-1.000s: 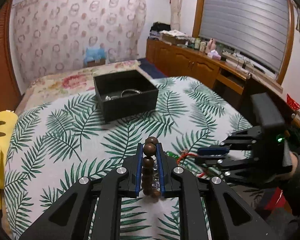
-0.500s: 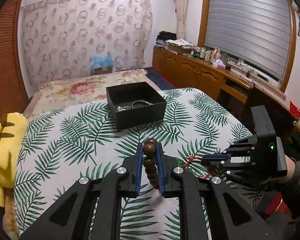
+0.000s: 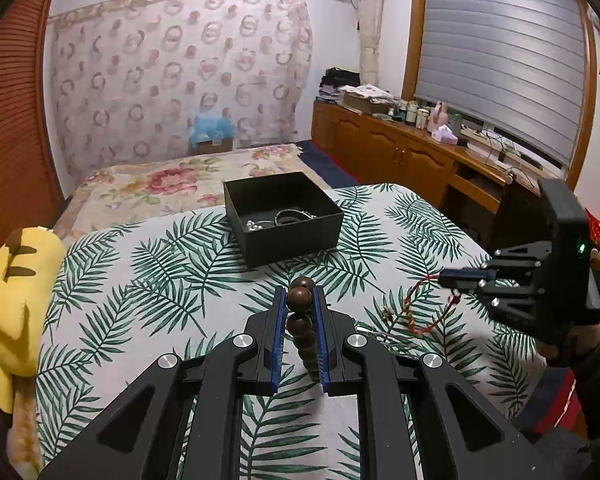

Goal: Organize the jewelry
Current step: 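Lift both bracelets and carry them toward the black box, then lower both bracelets into the black box and open both grippers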

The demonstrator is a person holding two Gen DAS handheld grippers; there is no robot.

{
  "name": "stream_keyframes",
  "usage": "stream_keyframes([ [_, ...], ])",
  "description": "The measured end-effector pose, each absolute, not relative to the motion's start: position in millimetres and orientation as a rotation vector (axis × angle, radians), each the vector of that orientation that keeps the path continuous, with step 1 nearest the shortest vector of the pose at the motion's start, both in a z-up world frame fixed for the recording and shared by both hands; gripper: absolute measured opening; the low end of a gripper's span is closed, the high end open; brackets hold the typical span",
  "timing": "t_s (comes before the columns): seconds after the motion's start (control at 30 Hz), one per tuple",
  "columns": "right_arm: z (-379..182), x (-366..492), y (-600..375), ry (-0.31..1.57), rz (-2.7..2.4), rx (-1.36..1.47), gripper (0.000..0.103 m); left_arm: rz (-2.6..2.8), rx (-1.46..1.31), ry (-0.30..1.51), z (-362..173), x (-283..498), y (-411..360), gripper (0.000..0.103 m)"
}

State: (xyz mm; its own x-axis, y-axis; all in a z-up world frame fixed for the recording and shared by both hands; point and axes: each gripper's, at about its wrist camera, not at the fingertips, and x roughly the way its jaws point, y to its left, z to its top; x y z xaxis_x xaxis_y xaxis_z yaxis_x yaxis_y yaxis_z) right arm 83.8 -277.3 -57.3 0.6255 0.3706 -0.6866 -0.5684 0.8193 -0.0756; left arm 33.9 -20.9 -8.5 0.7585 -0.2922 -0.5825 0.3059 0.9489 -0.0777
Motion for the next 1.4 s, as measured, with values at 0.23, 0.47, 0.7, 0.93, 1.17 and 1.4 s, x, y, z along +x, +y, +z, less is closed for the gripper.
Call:
stream_keyframes([
  [0.23, -41, 91, -282, 0.675, 0.518, -0.308, 0.003, -0.313, 0.023, 0.615, -4, 36, -18, 0.012],
  [0.47, -31, 99, -280, 0.647, 0.526, -0.287, 0.003, -0.301, 0.03, 0.603, 2, 46, -15, 0.012],
  [0.7, -19, 113, -267, 0.616, 0.543, -0.273, 0.003, -0.288, 0.047, 0.59, 6, 58, -16, 0.012],
  [0.93, -10, 133, -252, 0.599, 0.565, -0.253, 0.003, -0.282, 0.056, 0.586, 10, 74, -16, 0.012],
  [1.17, -1, 160, -238, 0.587, 0.572, -0.238, 0.003, -0.278, 0.065, 0.579, 16, 89, -18, 0.012],
  [1.4, 0, 193, -226, 0.601, 0.574, -0.198, 0.003, -0.27, 0.066, 0.567, 25, 105, -17, 0.012],
])
